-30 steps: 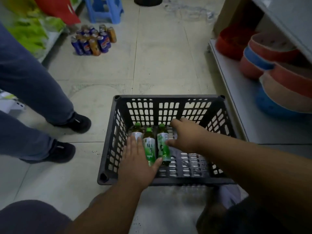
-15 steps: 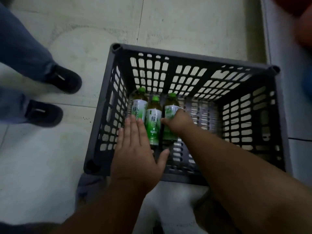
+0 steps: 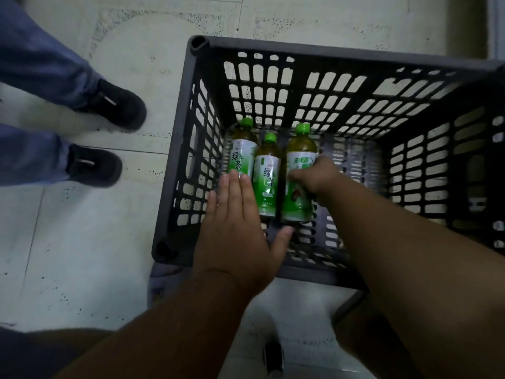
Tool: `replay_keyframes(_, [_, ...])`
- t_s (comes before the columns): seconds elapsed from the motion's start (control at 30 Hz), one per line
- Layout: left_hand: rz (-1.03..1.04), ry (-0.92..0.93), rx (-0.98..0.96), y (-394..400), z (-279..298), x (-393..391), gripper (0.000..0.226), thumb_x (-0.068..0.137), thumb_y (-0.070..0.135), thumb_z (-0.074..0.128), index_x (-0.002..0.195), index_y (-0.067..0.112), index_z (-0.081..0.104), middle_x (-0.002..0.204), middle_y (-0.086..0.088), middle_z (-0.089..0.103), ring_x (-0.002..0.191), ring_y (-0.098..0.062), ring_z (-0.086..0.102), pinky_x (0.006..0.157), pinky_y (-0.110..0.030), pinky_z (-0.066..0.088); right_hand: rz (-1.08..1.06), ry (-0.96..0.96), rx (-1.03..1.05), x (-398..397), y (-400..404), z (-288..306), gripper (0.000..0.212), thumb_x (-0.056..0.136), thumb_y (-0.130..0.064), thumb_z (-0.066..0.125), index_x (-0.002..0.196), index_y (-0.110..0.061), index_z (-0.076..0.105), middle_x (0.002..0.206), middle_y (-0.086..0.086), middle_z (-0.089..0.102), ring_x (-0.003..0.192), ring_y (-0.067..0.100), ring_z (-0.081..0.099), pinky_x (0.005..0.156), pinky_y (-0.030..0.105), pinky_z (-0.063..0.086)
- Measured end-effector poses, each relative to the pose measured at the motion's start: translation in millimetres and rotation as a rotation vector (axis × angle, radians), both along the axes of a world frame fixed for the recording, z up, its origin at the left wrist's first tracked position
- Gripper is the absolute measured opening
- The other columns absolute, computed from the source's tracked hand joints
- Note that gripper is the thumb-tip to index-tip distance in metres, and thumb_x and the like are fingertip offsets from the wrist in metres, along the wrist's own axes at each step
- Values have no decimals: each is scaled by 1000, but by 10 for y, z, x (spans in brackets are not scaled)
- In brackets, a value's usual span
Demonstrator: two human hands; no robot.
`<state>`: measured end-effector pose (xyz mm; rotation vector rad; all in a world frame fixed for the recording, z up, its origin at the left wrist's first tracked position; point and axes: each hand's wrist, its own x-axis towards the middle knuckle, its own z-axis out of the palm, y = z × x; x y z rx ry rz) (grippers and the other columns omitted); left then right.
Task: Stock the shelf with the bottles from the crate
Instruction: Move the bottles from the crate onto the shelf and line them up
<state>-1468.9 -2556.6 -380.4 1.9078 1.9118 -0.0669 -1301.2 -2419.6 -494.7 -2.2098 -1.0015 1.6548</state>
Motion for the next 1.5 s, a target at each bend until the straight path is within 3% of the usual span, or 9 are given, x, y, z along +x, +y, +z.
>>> replay_keyframes(0.13, [8, 29, -16, 5, 87, 8, 102, 87, 74, 13, 155, 3, -13, 165, -17, -13, 152, -26, -14, 124, -43, -2, 17, 155, 182, -1, -164, 596, 38, 71, -5, 83, 100, -13, 60, 92, 12, 72, 82, 28, 74, 65, 36, 59])
replay_keyframes(0.3, [9, 15, -93, 25, 303, 0, 118, 82, 87, 26, 154, 6, -20, 165, -15, -19, 152, -24, -18, 124, -42, -5, 72, 235, 371, 92, -391, 1616, 67, 72, -1, 81, 125, -19, 43, 108, 12, 65, 95, 27, 70, 81, 44, 60])
replay_keyframes(0.4, [31, -113, -66, -19, 587, 59, 133, 65, 96, 40, 159, 15, -7, 168, -9, 0, 154, -26, 0, 124, -46, 9, 79, 284, 504, 233, -626, 2257, 69, 73, 2, 81, 127, -20, 45, 107, 10, 67, 97, 27, 71, 82, 44, 60])
replay_keyframes(0.5, [71, -379, -1, -108, 1112, 235, 131, 56, 89, 64, 159, 27, 11, 164, 0, 24, 149, -24, 26, 117, -49, 33, 84, 259, 650, 394, -948, 2863, 68, 70, -14, 90, 124, -24, 49, 107, 0, 69, 97, 16, 70, 82, 37, 59])
replay_keyframes(0.7, [-41, -503, 224, -394, 1968, 780, 113, 63, 68, 80, 155, 31, 26, 158, 6, 36, 141, -15, 37, 113, -46, 39, -29, 206, 952, 901, -1695, 3741, 66, 68, -21, 91, 121, -26, 52, 108, -3, 71, 100, 11, 70, 91, 45, 59])
replay_keyframes(0.97, [-349, -626, 204, -778, 2520, 1760, 106, 53, 72, 78, 145, 36, 41, 140, 15, 51, 126, -6, 48, 103, -35, 46, -261, -5, 1075, 1707, -2647, 4272, 69, 59, -21, 93, 119, -24, 57, 106, -3, 73, 98, 13, 72, 88, 46, 59])
replay_keyframes(1.03, [-433, -655, 187, -853, 2615, 2035, 105, 53, 72, 79, 145, 36, 42, 138, 13, 55, 125, -9, 52, 103, -40, 48, -346, -97, 1080, 1895, -2900, 4372, 67, 60, -21, 94, 116, -25, 57, 103, -5, 72, 95, 11, 72, 87, 44, 60])
replay_keyframes(1.23, [-690, -731, 174, -1097, 2768, 2895, 94, 69, 52, 84, 149, 33, 37, 141, 13, 46, 128, -4, 42, 100, -27, 36, -599, -329, 1075, 2526, -3503, 4592, 65, 53, -35, 93, 107, -29, 58, 98, -6, 73, 92, 12, 72, 86, 45, 60])
replay_keyframes(1.5, [-969, -615, 129, -1275, 2528, 4118, 107, 72, 68, 74, 157, 28, 23, 159, 7, 32, 142, -13, 35, 113, -35, 36, -870, -613, 982, 3426, -3955, 4479, 66, 67, -30, 91, 120, -28, 52, 106, -13, 68, 99, 11, 66, 88, 33, 54])
